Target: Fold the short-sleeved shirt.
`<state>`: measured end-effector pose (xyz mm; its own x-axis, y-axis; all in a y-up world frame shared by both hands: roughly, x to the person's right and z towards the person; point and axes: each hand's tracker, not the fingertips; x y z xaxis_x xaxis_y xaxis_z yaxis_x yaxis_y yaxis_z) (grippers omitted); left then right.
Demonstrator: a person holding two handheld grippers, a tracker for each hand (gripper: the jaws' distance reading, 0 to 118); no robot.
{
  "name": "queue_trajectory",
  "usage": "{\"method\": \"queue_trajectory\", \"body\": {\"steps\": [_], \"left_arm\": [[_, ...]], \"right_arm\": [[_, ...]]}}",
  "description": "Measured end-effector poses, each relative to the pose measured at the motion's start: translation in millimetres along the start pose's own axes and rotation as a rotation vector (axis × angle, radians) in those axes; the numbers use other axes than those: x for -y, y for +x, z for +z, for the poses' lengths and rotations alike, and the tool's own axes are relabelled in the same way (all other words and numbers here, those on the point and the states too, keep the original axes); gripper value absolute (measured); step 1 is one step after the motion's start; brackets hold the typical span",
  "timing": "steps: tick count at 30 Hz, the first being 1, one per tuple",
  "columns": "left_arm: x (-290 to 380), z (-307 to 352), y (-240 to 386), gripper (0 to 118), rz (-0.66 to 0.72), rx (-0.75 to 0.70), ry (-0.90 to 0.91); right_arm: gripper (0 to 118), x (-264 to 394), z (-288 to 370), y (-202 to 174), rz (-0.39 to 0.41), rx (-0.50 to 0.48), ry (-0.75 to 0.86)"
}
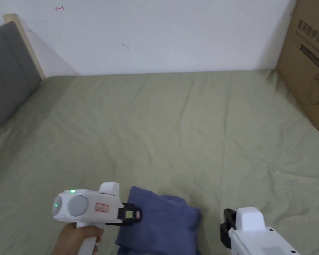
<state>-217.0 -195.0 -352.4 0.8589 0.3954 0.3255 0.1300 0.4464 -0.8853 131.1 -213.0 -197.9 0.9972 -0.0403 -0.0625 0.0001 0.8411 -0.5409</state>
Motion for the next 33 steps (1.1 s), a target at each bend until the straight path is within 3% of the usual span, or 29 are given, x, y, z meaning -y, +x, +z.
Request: {"method": "queue_trajectory", "body": {"steps": [8,14,20,25,27,29,30,31,33], "left_arm": [[-23.2,91.7,-149.3,18,0.101,-0.300,0.023],[-22.0,148.4,-245.8,17,0.212,-0.431,0.023],[-13.8,158.2,-291.9,17,0.268,-0.462,-0.002],[-12.1,147.7,-285.4,19,0.270,-0.462,-0.018],[-11.4,145.8,-281.3,40,0.270,-0.484,-0.019],[-10.1,147.5,-270.2,76,0.263,-0.518,-0.012],[-9.6,149.5,-264.6,88,0.261,-0.554,0.012],[-9.3,153.2,-256.3,94,0.254,-0.577,0.046],[-12.2,164.7,-240.2,95,0.233,-0.596,0.123]], "right_arm": [[2,-34.6,2.9,-24.6,0.039,-0.020,0.068],[2,-54.3,-7.6,-42.8,0.062,-0.026,0.099],[2,-62.3,-21.7,-51.0,0.075,-0.020,0.093],[2,-62.6,-24.7,-51.8,0.079,-0.007,0.077],[2,-62.7,-22.9,-51.1,0.076,-0.005,0.073],[2,-64.1,-17.8,-49.1,0.073,-0.003,0.076],[2,-65.2,-15.3,-48.1,0.072,-0.002,0.080],[2,-67.1,-11.8,-46.6,0.069,-0.001,0.087],[2,-72.7,-3.7,-43.5,0.061,0.001,0.104]]}}
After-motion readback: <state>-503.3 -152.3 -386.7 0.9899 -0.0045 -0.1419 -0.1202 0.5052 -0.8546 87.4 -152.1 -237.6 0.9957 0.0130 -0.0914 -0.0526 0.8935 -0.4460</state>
